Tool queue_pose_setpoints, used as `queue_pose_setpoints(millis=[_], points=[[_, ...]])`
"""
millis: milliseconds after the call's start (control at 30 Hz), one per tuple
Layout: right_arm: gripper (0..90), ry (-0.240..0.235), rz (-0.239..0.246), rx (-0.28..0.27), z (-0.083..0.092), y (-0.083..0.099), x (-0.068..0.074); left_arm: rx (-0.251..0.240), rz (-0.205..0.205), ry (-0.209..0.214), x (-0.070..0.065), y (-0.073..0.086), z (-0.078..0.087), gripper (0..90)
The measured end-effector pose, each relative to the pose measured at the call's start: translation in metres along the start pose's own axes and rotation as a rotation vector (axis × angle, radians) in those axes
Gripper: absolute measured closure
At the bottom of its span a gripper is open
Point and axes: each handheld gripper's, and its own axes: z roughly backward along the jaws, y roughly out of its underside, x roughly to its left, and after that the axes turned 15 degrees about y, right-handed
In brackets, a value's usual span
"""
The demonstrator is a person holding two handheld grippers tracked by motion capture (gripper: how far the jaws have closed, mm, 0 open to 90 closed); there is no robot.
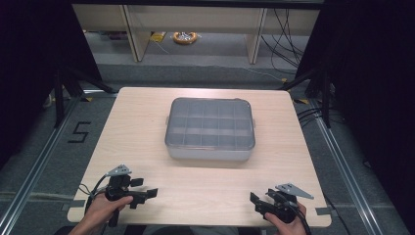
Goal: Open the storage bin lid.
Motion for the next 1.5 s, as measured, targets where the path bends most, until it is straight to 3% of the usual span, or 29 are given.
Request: queue_pose_setpoints(millis=[133,233,267,333,667,733,833,1167,1267,1333,1400,1500], points=[[26.2,-0.005,0.001,-0.002,0.0002,-0.0002,0.0003,-0.006,-0.004,-0.003,0.0001,-0.0004,0.0004,15.3],[26.1,-0.013,-0.029,-0.012,-0.0008,0.0004,0.0012,-0.007,0.001,-0.002,0.0007,-0.0009,0.0009,15.3],[25.9,-0.022,-0.012,-0.022,-0.0014,-0.0001,-0.0013,-0.012,-0.002,-0.003,0.0009,-0.0006,0.0009,15.3],[25.9,-0.039,-0.023,-0.022,-0.0006,-0.0002,-0.0012,-0.013,-0.001,-0.001,0.0009,-0.0009,0.0012,15.4],[26.4,-0.028,-0.017,-0.022,0.001,-0.001,-0.0017,-0.027,0.022,-0.001,0.0031,-0.0013,0.0019,15.1],[26.3,-0.041,-0.029,-0.034,-0.0004,-0.0005,-0.0016,-0.029,0.023,-0.004,0.003,-0.0013,0.002,15.1],[26.3,-0.024,-0.035,-0.034,-0.0008,-0.0006,-0.0008,-0.026,0.021,-0.004,0.0029,-0.0015,0.0018,15.1],[26.2,-0.017,-0.026,-0.04,0.0004,-0.0022,-0.0026,-0.032,0.019,-0.01,0.0046,-0.0038,0.0002,15.1],[26.1,-0.039,-0.041,-0.065,-0.0017,-0.0035,-0.0024,-0.031,0.02,-0.009,0.0057,-0.0049,-0.0001,15.1],[26.1,-0.024,-0.026,-0.057,-0.0005,-0.0044,-0.0037,-0.034,0.027,-0.008,0.0062,-0.0057,-0.001,15.1],[26.1,-0.043,-0.044,-0.081,-0.0021,-0.0057,-0.0038,-0.031,0.03,-0.004,0.0065,-0.0063,-0.0019,15.1],[25.8,-0.052,-0.077,-0.045,0.0026,-0.0073,-0.0016,-0.032,0.039,0.002,0.0068,-0.0075,-0.003,15.1]])
